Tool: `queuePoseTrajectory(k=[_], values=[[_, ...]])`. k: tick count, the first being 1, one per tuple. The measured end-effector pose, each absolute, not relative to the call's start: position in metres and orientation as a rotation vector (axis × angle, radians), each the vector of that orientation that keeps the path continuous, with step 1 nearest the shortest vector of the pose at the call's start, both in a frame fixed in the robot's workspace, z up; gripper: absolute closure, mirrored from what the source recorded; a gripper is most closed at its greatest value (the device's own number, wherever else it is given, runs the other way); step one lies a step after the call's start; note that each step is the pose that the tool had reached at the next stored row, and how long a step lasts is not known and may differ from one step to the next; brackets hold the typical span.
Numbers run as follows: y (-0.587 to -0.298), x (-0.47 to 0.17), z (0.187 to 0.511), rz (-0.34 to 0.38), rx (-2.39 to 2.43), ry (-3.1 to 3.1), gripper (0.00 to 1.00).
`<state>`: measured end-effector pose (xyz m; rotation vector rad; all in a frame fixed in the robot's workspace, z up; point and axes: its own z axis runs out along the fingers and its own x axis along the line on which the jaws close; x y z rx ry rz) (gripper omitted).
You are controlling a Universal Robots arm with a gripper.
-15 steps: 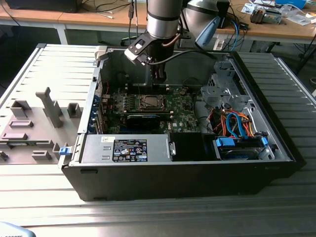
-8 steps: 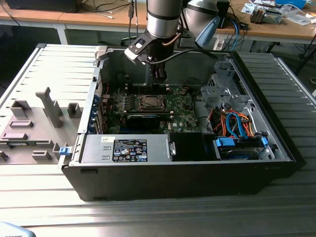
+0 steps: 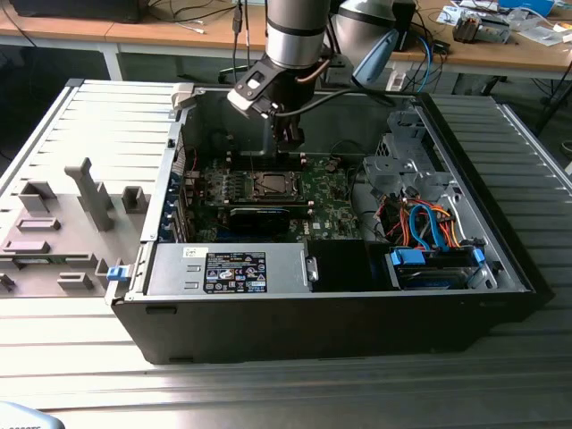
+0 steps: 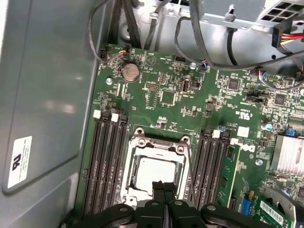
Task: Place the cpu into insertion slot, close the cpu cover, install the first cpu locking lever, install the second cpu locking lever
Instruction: 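Install the first cpu locking lever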
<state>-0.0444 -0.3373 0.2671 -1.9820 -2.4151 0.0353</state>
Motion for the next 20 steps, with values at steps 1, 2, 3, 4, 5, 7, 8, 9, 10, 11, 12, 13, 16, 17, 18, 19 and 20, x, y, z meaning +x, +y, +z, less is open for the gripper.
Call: queuePoseTrajectory(k=[1, 2, 3, 4, 5, 7, 8, 9, 10, 11, 12, 13, 16, 17, 18, 19, 20], values=[[-0.3373, -0.0443, 0.2671, 0.035, -1.974, -2.421, 0.89], [-0.3373, -0.0443, 0.267, 0.035, -1.966, -2.429, 0.89], [-0.3373, -0.0443, 0.267, 0.035, -1.959, -2.434, 0.89], [-0.3373, -0.0444, 0.267, 0.036, -1.952, -2.439, 0.89], [-0.3372, -0.0443, 0.267, 0.036, -1.947, -2.443, 0.89], [-0.3373, -0.0443, 0.267, 0.036, -1.938, -2.451, 0.89], [-0.3373, -0.0443, 0.267, 0.036, -1.928, -2.459, 0.89], [-0.3373, -0.0444, 0.267, 0.036, -1.921, -2.464, 0.89], [-0.3373, -0.0444, 0.267, 0.036, -1.914, -2.47, 0.89], [-0.3373, -0.0443, 0.267, 0.036, -1.91, -2.473, 0.89], [-0.3373, -0.0443, 0.267, 0.036, -1.908, -2.475, 0.89], [-0.3372, -0.0443, 0.267, 0.036, -1.906, -2.476, 0.89], [-0.3373, -0.0443, 0.267, 0.037, -1.877, -2.5, 0.89], [-0.3373, -0.0444, 0.2669, 0.038, -1.87, -2.505, 0.89], [-0.3372, -0.0443, 0.267, 0.04, -1.847, -2.523, 0.89], [-0.3372, -0.0443, 0.267, 0.04, -1.841, -2.528, 0.89], [-0.3373, -0.0443, 0.267, 0.041, -1.838, -2.531, 0.89]])
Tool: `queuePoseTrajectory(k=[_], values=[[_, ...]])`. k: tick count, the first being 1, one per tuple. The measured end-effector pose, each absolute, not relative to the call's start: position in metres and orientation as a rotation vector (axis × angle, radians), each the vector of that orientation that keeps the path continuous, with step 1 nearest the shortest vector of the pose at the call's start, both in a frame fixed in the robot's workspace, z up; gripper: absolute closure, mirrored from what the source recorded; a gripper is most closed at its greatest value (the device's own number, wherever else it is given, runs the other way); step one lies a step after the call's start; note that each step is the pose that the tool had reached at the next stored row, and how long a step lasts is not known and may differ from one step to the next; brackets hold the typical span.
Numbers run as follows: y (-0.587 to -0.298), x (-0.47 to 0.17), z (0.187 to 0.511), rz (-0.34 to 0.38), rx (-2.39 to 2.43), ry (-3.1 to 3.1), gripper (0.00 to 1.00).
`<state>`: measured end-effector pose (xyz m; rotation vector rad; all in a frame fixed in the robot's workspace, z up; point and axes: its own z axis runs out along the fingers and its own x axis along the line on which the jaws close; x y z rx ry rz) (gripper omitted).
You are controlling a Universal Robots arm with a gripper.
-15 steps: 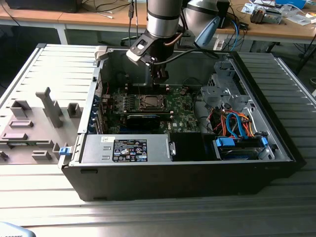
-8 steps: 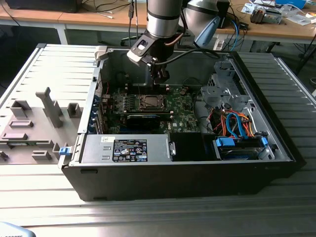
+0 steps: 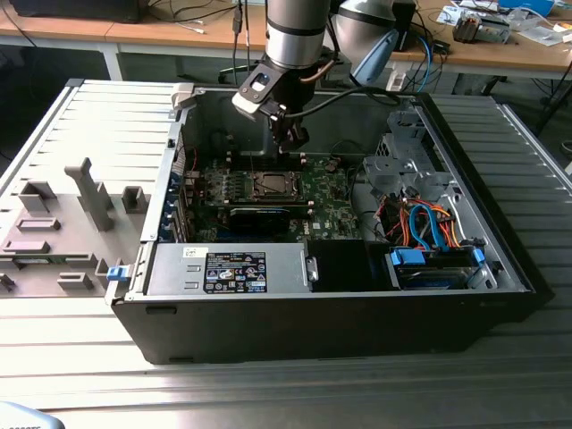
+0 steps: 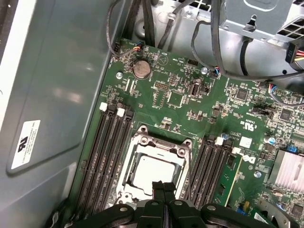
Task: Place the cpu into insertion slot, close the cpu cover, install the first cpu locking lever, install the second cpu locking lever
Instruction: 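Install the first cpu locking lever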
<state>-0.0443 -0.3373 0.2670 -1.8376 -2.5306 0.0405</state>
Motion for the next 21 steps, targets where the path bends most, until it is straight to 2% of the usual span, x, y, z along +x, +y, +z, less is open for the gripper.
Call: queuePoseTrajectory(k=[21], values=[[-0.3372, -0.0443, 0.267, 0.054, -1.715, -2.623, 0.89]])
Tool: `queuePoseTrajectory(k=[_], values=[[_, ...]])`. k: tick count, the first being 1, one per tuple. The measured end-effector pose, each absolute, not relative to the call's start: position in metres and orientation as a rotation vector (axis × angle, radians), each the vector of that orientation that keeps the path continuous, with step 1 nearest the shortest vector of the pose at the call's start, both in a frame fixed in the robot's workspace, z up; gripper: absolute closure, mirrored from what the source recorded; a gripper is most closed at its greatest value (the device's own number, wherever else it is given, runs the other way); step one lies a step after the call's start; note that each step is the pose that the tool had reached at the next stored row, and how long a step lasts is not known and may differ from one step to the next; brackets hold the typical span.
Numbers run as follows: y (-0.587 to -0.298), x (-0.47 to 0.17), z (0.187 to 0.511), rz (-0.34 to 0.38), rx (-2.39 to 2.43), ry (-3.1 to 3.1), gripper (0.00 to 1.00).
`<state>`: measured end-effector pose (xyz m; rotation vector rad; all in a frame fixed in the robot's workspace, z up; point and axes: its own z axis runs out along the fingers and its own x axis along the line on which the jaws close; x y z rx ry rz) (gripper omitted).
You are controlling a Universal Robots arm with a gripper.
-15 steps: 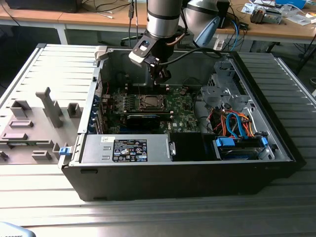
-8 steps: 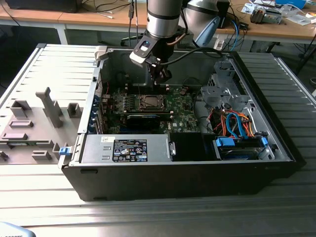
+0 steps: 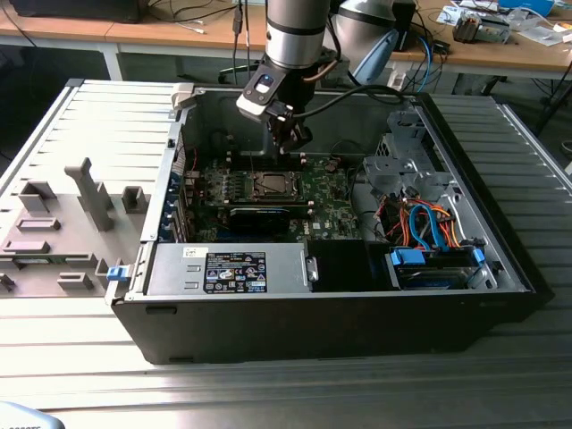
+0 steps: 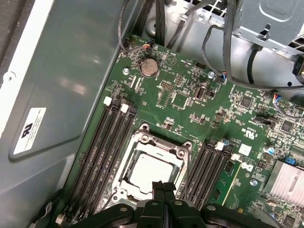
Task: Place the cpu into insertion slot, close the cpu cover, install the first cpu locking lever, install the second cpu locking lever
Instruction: 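Install the first cpu locking lever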
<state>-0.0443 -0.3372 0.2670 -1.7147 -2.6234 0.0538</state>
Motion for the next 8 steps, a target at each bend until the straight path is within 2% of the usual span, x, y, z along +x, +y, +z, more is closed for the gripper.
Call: queuePoseTrajectory(k=[8], values=[[-0.3372, -0.0443, 0.267, 0.069, -1.668, -2.661, 0.89]])
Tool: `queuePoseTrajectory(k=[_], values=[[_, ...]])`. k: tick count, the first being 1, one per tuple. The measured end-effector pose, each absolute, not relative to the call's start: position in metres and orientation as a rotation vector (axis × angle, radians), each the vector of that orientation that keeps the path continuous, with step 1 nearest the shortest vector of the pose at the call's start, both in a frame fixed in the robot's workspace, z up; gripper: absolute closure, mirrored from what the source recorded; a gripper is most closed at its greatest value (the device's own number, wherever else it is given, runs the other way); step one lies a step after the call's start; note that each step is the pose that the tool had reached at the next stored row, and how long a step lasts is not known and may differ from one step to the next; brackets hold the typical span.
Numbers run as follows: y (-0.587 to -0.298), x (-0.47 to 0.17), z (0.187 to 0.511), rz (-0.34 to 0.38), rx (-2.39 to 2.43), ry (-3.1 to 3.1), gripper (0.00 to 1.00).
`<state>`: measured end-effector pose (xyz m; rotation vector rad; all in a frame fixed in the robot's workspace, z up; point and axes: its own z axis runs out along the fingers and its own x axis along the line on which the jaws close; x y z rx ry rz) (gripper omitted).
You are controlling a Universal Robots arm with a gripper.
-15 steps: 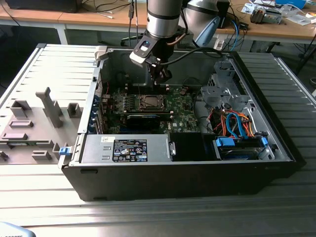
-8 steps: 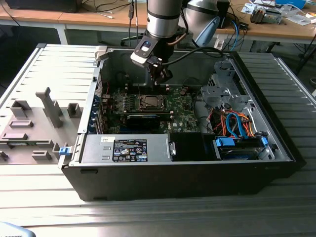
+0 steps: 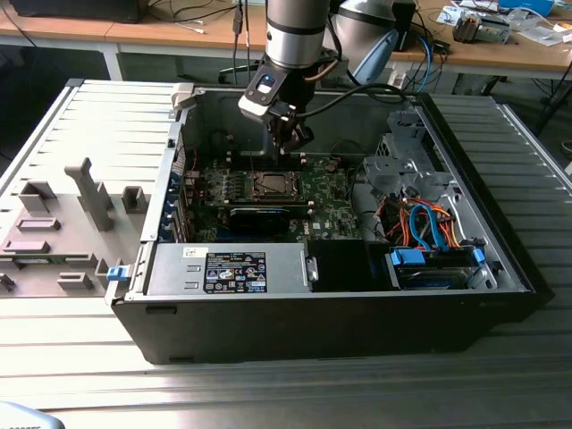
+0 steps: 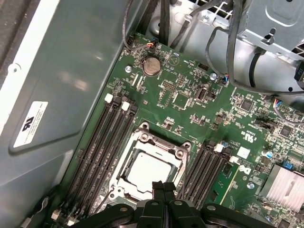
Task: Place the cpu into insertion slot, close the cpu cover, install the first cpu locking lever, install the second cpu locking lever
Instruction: 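Install the first cpu locking lever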
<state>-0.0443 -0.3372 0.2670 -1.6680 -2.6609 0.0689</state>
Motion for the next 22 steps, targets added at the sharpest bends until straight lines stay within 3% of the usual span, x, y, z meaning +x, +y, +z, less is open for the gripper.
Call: queuePoseTrajectory(k=[22], values=[[-0.3372, -0.0443, 0.267, 0.071, -1.619, -2.693, 0.89]])
